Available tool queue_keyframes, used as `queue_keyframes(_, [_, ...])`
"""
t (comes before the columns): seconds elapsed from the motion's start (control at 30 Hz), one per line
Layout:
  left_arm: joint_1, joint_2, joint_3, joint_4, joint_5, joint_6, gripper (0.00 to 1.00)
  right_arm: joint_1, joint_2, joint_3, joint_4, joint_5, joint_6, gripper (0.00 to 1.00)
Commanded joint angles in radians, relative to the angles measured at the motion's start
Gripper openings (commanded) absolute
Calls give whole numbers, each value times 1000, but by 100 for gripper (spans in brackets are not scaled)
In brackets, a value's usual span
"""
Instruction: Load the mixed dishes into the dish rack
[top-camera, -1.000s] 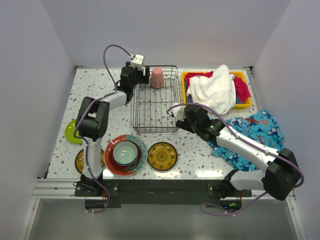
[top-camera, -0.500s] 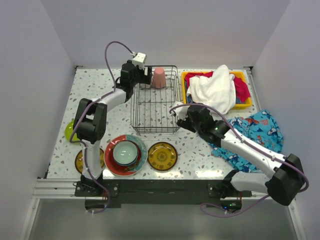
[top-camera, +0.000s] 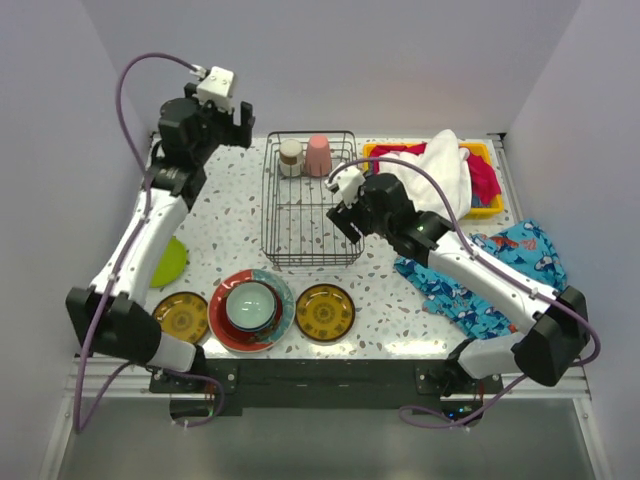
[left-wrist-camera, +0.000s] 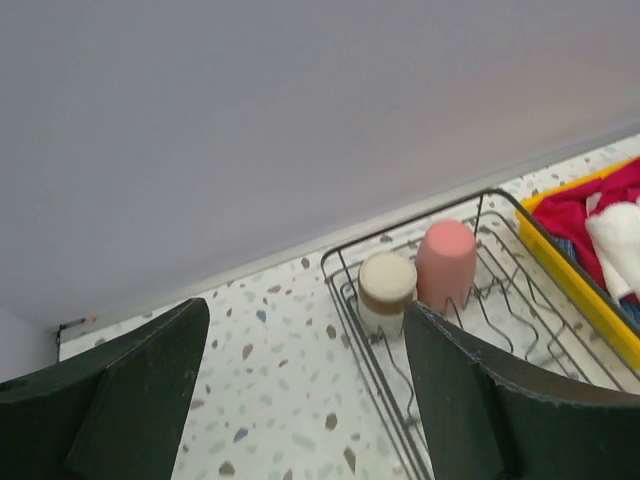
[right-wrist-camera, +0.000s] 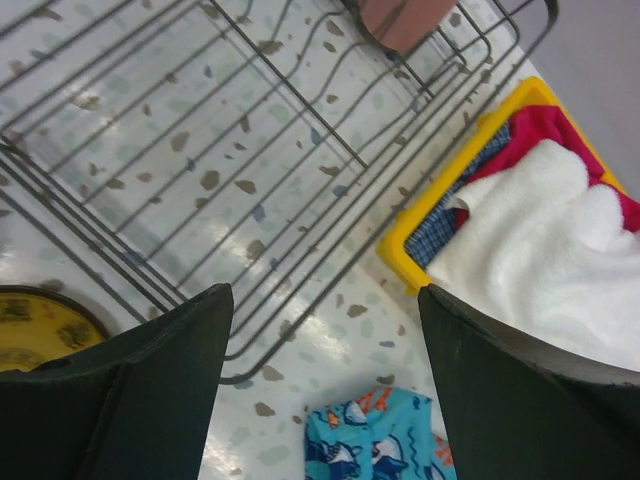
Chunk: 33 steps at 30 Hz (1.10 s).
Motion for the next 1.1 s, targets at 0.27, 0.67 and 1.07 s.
queue_keyframes(0.27, [403, -129, -182, -839, 371, 389, 77, -14, 87, 171, -294, -359, 169, 79])
queue_keyframes(0.67, [437, -132, -330, -990, 552, 579, 74, -15, 38, 61, -319, -563, 45, 80])
queue_keyframes(1.07, [167, -143, -385, -953, 397, 537, 50, -14, 152, 183, -257, -511, 214, 79])
